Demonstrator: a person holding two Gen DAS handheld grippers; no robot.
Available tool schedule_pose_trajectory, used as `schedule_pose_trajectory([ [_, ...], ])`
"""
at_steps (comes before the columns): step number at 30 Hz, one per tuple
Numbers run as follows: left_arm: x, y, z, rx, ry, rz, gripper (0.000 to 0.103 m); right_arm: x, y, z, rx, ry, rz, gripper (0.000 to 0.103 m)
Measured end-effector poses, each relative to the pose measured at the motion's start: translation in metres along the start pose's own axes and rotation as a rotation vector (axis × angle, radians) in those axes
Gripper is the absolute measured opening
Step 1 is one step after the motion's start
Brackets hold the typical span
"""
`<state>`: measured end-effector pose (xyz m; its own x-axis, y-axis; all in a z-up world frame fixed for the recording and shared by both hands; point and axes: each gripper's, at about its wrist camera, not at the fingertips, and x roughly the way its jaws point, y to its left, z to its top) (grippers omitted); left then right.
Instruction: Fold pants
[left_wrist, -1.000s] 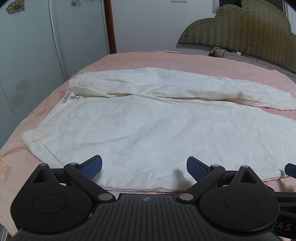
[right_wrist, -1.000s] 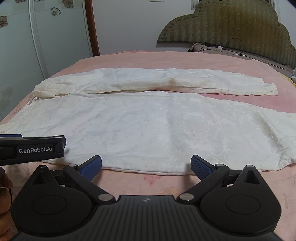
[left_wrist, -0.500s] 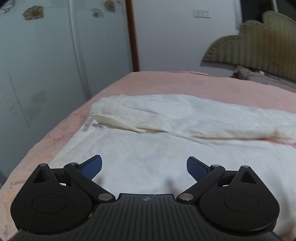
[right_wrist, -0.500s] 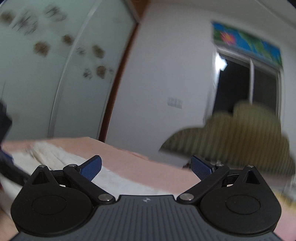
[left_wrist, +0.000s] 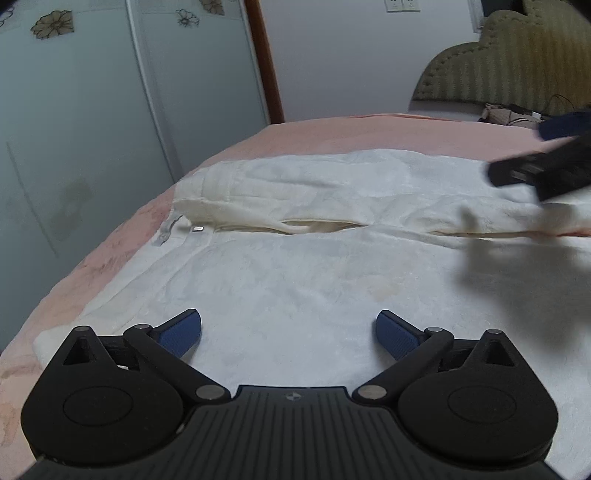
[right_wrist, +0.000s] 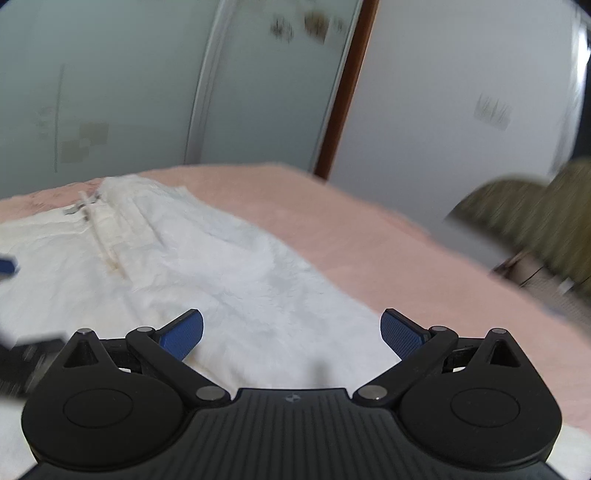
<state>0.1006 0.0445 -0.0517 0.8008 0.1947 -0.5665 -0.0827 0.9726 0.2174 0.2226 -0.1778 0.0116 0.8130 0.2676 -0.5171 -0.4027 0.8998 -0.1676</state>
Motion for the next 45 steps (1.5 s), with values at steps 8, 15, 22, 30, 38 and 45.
schedule_pose_trajectory([
  [8, 0.005, 0.005, 0.000, -0.042, 0.016, -0.039, 0.103, 0.105, -0.044, 0.038, 0.208, 0.082, 0.177, 0.102],
  [15, 0.004, 0.003, 0.000, -0.039, 0.011, -0.037, 0.103, 0.178, -0.040, 0.059, 0.152, 0.207, 0.275, 0.080],
  [22, 0.006, 0.003, 0.001, -0.033, 0.012, -0.031, 0.103, 0.161, -0.024, 0.054, 0.037, 0.157, 0.319, 0.019],
  [30, 0.007, 0.040, 0.014, -0.144, 0.070, -0.166, 0.101, 0.081, 0.051, 0.030, -0.398, -0.042, 0.151, 0.010],
  [38, 0.013, 0.113, 0.069, -0.381, -0.003, -0.167, 0.101, -0.001, 0.091, -0.019, -0.560, -0.129, 0.181, 0.009],
  [45, 0.068, 0.131, 0.105, -0.638, 0.156, -0.413, 0.100, -0.012, 0.099, -0.038, -0.532, -0.132, 0.196, 0.009],
])
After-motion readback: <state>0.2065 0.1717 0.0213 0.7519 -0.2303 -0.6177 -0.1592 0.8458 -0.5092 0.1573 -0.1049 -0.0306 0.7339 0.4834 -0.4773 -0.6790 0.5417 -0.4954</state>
